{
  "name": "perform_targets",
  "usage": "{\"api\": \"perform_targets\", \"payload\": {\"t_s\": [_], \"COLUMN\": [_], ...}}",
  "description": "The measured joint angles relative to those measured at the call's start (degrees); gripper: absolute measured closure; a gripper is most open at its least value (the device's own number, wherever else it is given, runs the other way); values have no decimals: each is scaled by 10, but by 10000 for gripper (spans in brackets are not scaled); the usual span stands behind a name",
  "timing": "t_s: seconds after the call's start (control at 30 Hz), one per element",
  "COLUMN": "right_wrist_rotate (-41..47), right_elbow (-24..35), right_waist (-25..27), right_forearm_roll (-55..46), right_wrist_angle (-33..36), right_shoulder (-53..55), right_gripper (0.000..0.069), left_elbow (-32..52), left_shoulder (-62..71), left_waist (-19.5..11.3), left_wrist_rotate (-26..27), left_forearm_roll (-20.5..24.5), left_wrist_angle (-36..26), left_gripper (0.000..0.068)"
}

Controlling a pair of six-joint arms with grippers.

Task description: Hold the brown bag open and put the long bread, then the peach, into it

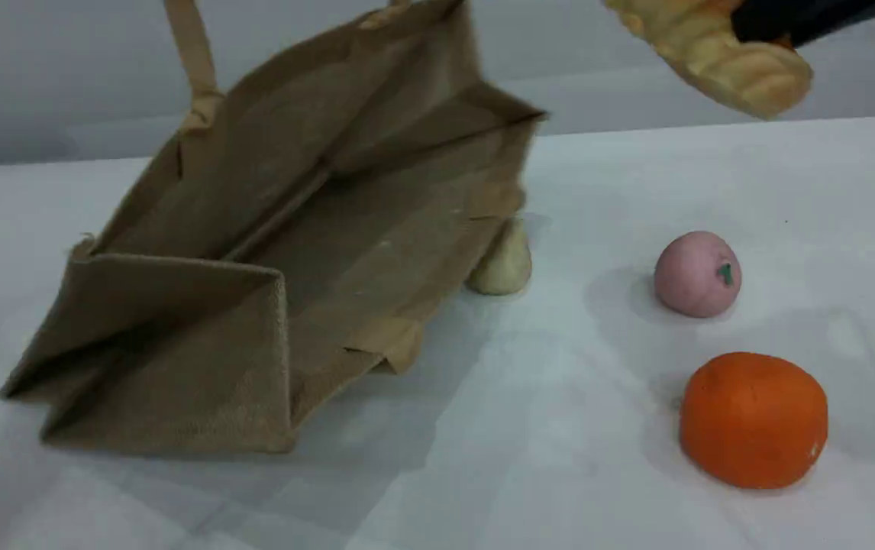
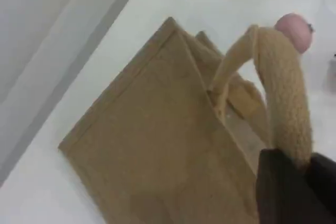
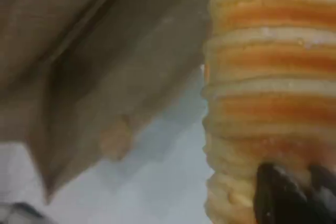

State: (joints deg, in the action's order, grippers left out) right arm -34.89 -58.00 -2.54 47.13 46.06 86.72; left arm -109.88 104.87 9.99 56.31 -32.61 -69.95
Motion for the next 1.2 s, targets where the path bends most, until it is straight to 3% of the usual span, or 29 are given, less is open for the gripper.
{"api": "perform_targets", "payload": {"t_s": [0.6, 0.93, 1.2], "right_wrist_rotate": [27, -28, -166], "right_elbow": [-5, -8, -9], "right_waist": [-20, -77, -84], "right_forearm_roll": [102, 207, 384], "right_wrist_angle": [71, -14, -64], "right_shoulder": [35, 141, 235], "right_gripper": [645, 645, 645], "left_elbow": [0, 0, -1], "left_shoulder": [0, 0, 0], "left_waist": [0, 0, 0], "left_wrist_rotate": [3, 3, 2], "left_forearm_roll": [-24, -25, -25], "left_wrist_angle": [0, 0, 0], "left_gripper": [596, 596, 596]}}
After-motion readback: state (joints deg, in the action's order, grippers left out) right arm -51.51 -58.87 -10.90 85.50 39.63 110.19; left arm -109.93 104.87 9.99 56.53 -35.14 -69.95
